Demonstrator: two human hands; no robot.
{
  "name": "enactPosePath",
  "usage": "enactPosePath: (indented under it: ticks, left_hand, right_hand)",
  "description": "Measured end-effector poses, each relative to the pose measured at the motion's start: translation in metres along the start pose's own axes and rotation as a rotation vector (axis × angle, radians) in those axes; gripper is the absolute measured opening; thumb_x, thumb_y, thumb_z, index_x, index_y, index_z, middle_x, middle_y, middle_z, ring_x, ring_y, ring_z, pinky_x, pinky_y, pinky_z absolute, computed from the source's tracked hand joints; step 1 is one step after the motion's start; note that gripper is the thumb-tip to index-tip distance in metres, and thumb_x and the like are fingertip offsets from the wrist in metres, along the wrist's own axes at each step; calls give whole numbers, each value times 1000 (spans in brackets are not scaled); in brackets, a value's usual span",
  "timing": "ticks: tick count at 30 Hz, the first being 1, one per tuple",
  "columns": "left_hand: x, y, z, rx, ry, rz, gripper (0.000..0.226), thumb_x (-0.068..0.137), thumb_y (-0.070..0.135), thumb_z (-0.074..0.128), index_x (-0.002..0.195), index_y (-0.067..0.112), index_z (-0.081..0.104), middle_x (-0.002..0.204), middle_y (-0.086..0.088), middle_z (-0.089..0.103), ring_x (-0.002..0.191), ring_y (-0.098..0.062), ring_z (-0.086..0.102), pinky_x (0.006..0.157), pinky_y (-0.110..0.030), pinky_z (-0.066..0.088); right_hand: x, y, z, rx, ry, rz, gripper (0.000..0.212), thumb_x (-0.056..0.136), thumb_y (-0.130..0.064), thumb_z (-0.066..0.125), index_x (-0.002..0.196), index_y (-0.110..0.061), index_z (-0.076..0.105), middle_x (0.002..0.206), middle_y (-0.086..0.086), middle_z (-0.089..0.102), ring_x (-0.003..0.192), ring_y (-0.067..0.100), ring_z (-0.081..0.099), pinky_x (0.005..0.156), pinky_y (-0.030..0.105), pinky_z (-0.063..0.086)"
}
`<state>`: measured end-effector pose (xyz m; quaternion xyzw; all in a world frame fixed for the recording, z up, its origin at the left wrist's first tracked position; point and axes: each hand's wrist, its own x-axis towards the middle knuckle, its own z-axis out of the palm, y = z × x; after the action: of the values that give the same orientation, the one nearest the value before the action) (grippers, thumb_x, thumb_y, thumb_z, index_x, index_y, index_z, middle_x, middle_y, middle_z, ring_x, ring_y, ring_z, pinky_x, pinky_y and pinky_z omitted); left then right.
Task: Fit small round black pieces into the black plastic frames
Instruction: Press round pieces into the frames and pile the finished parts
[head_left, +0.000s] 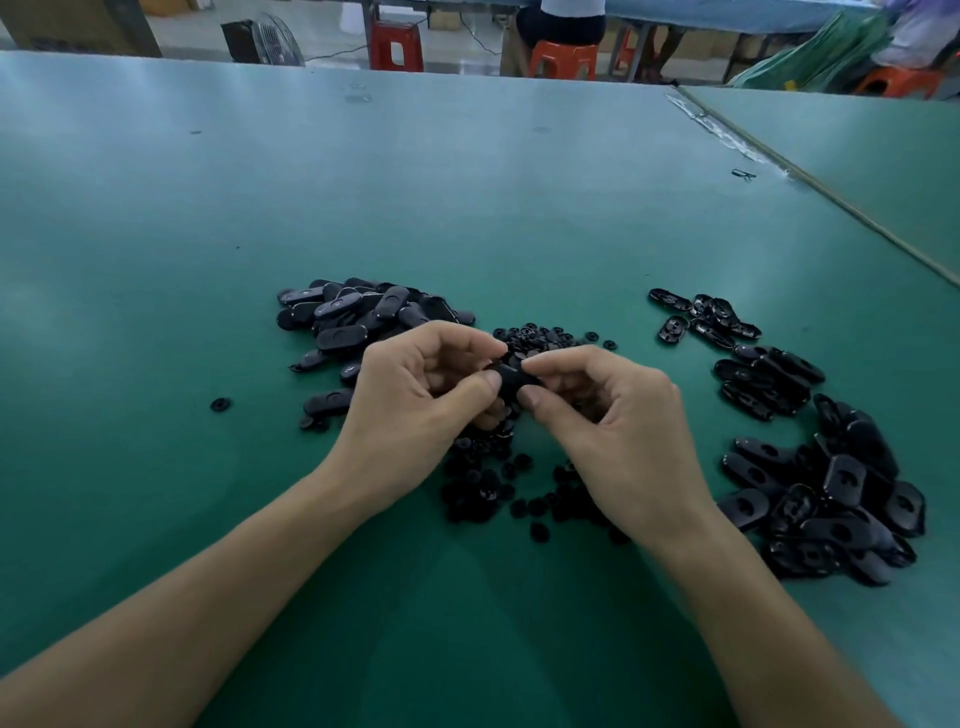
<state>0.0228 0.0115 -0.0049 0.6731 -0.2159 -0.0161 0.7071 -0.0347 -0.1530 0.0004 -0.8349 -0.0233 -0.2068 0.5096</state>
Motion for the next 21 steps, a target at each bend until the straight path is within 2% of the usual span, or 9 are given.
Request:
enactPosePath:
  ticks: [3,6,10,11,13,16,21]
  left_hand:
    - [0,0,1,-15,-9,-8,16,89,-5,70,96,10,72,78,-6,74,68,-16,71,63,-24,58]
    - [1,-1,1,-31,-6,-23,12,88,0,72,95,9,71,80,-7,75,71,-18,73,65,-25,59]
    - [3,-1,0,-84,37,-41,11,89,-2,69,93,8,68,76,-7,74,71,-19,74,64,-24,59]
    - [4,-1,0,-106,55,-50,11,90,-2,68,93,8,67,74,-6,74,70,-19,74,64,-24,58]
    - [5,-1,0,-150,90,-65,11,91,-3,66,93,8,65,73,-6,73,70,-18,74,64,-23,58]
    - [5,-1,0,-194,113,-86,8,92,-4,65,94,4,63,73,-6,73,73,-20,75,65,-24,59]
    - [4,-1,0,-191,118,-91,11,91,-4,66,99,3,65,74,-7,74,74,-21,75,67,-25,60]
  right_hand:
    - [1,-3,0,156,-10,45,23,86,-10,77,94,-31,73,87,-14,75,82,6,71,75,17,53]
    - [1,-3,1,168,35,81,22,90,-10,72,97,-31,74,85,-13,75,80,6,72,74,17,54]
    - [-2,0,1,-159,97,51,15,90,-19,73,103,-26,73,81,-18,69,81,-5,65,73,6,47]
    - [-3,0,1,-259,57,38,14,89,-23,74,103,-25,73,82,-19,66,81,-3,63,74,9,48]
    - [-4,0,2,-411,-75,7,17,89,-32,74,104,-27,73,86,-18,62,84,1,57,79,24,51]
    - [-3,-4,4,-489,-232,-14,21,90,-43,69,108,-33,72,94,-17,58,95,5,52,85,29,48]
    - [-3,-6,7,-489,-225,2,13,92,-37,68,102,-30,74,96,-14,60,94,7,55,86,31,50]
